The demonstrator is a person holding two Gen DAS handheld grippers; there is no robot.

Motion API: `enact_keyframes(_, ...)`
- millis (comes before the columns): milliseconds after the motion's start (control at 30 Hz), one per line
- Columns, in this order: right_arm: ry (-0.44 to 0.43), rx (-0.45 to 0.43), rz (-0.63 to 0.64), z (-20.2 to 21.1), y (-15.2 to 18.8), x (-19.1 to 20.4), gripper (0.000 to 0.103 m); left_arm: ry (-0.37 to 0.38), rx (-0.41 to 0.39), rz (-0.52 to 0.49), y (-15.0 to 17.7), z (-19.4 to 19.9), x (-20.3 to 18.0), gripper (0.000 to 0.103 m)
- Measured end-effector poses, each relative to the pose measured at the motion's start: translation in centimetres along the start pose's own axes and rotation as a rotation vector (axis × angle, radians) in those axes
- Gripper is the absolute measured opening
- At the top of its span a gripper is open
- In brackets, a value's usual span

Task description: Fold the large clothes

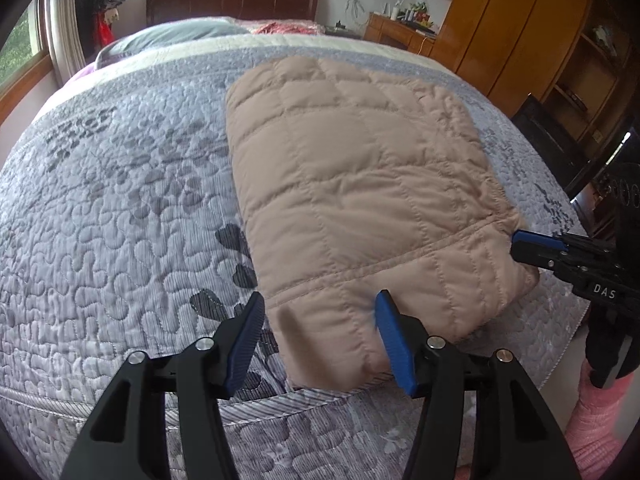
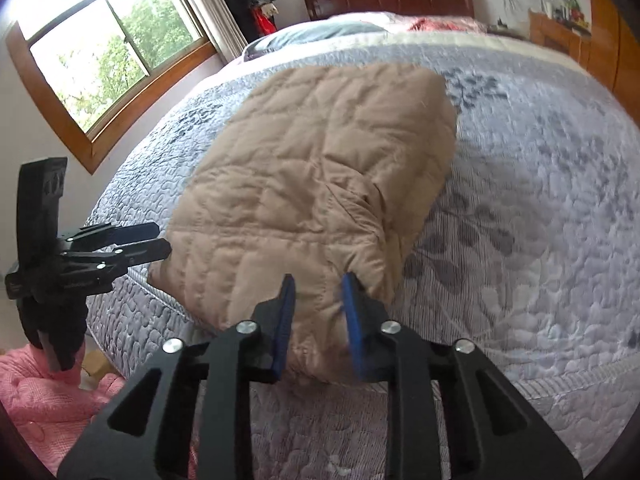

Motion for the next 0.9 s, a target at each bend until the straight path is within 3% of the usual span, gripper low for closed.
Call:
enact_keyframes(300,-0.066,0.051,-0.068,-3.5,1.4,-2.1,0.02,0.024,0.033,-0.008,0.8,-2.7,0.7,0.062)
enact_keyframes(433,-0.048,0.061,-0.038,-2.9,0.9,-1.6,0.022,0.075,0.06,0.025,0.6,-2.9,1.2,0.061)
enact_keyframes(567,-0.061,0.029,0.019,-0.5,-0.6,-0.3,0.026,0.132,0.046,0.051,-0.7,-0.7,2.1,0.059)
enact_keyframes(667,-0.045,-0.028,0.054,1.5,-3.0,0.4,0.027,0.094,-0.063,0.028,-3.0,1.9,2.5,0.053)
enact_keyframes(733,-0.012,-0.056,0.078,2.0,-5.2,0.7,0.027,0.105,-0.096,0.019,-4.9,2.9,2.2,0.044)
enact_keyframes(900,0.035,-0.051,0.06,0.0,-10.4,-0.3,0.027,0.111,-0.072,0.023,-10.4,0.8,1.4,0.027)
Point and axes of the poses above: each gripper's, at about its wrist camera, not at the fingertips, and z roughly against the way its jaws point, x to its left, y to its underside, the point moved 3 cm from there along -z, roughly the way its jaws point, and after that the axes turned 2 degrees about -y, right-handed, at the moved point
